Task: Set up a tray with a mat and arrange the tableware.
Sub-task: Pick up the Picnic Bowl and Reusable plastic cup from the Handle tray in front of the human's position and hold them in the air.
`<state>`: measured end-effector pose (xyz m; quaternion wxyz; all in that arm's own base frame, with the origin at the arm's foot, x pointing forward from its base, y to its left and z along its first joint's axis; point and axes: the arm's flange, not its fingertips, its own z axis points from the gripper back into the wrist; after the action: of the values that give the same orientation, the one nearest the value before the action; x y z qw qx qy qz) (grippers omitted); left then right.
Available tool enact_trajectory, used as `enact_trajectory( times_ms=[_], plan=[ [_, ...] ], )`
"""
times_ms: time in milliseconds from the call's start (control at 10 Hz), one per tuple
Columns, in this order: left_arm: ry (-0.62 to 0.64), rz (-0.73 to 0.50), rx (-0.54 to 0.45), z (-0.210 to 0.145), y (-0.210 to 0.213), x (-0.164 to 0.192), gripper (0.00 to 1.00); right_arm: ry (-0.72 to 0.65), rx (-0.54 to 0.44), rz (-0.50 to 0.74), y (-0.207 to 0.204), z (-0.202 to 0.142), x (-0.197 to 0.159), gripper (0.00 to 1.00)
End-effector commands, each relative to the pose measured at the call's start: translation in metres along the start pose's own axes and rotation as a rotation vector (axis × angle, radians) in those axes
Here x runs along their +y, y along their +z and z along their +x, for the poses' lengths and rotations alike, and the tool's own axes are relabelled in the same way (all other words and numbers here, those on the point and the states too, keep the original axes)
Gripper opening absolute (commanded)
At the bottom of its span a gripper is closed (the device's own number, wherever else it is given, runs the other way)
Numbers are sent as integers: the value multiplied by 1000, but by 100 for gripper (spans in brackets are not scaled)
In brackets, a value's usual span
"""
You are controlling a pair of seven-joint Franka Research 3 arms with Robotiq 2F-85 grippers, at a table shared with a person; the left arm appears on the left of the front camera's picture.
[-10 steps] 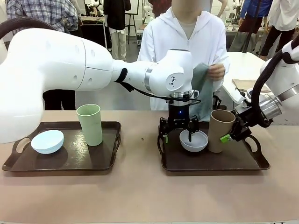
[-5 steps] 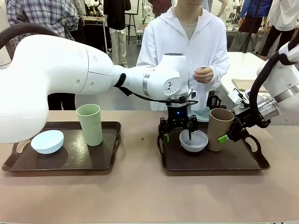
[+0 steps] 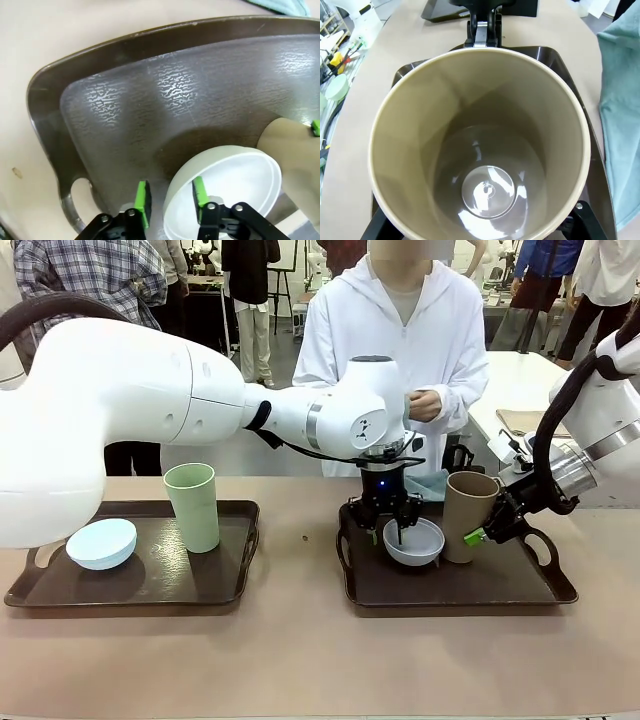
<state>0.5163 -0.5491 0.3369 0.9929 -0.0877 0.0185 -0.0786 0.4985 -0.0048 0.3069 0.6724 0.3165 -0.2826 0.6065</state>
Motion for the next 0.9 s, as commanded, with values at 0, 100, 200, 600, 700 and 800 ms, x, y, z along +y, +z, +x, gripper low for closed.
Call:
enact_trajectory(
  times_ms=[0, 100, 200, 600, 700, 800],
  plan=[
    [-9, 20, 0, -3, 2, 2, 0, 8, -11, -7, -7, -4, 2, 0],
    [-7, 24, 0, -4, 2, 3, 0, 9, -10, -7, -7, -4, 3, 23],
    [-11, 40, 3, -5, 2, 3, 0, 8, -10, -7, -7, -5, 3, 23],
    [-25, 113, 53, -13, 10, 7, 0, -47, 0, -1, 21, -6, 8, 0],
    [-29, 139, 107, -19, 18, 9, 0, -63, 9, 2, 43, 0, 14, 0],
    [-40, 151, 133, -28, 38, 11, 0, -66, 18, -3, 67, 12, 26, 0]
  ],
)
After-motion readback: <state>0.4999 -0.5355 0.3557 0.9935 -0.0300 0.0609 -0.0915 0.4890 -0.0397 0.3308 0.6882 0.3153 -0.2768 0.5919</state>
